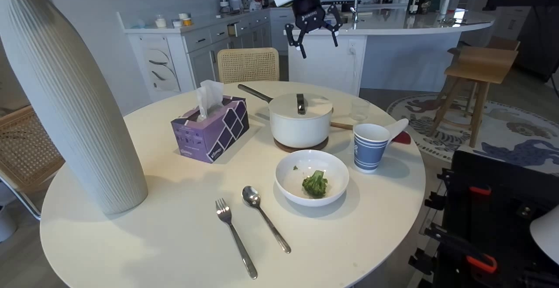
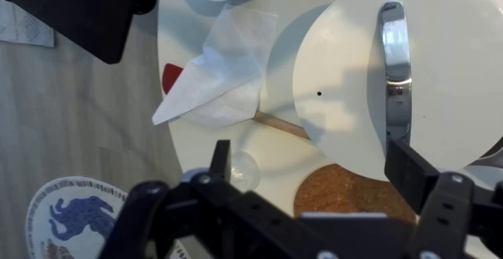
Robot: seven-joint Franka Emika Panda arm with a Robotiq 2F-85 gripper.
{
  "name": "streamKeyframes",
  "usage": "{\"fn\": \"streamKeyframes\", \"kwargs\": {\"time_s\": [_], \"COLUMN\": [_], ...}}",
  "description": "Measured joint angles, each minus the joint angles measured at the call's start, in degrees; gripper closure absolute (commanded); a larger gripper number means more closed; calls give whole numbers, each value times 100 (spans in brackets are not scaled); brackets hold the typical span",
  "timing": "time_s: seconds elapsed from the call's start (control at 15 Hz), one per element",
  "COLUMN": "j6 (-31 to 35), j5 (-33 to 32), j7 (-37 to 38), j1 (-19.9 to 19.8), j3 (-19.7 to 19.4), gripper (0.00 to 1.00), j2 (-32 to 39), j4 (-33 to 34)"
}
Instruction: Pick up the white lid and place it on top of the white pot.
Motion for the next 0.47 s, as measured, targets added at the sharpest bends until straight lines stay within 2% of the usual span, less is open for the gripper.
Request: {"fn": "streamKeyframes", "kwargs": {"time_s": [0.13, 0.47], "j6": [-366, -440], "j5": [-38, -40], "j7": [343, 513], "j1": [38, 26], "j3": [1, 0], "gripper": [0, 0], "j2": [-111, -236], "j4": [260, 306]}}
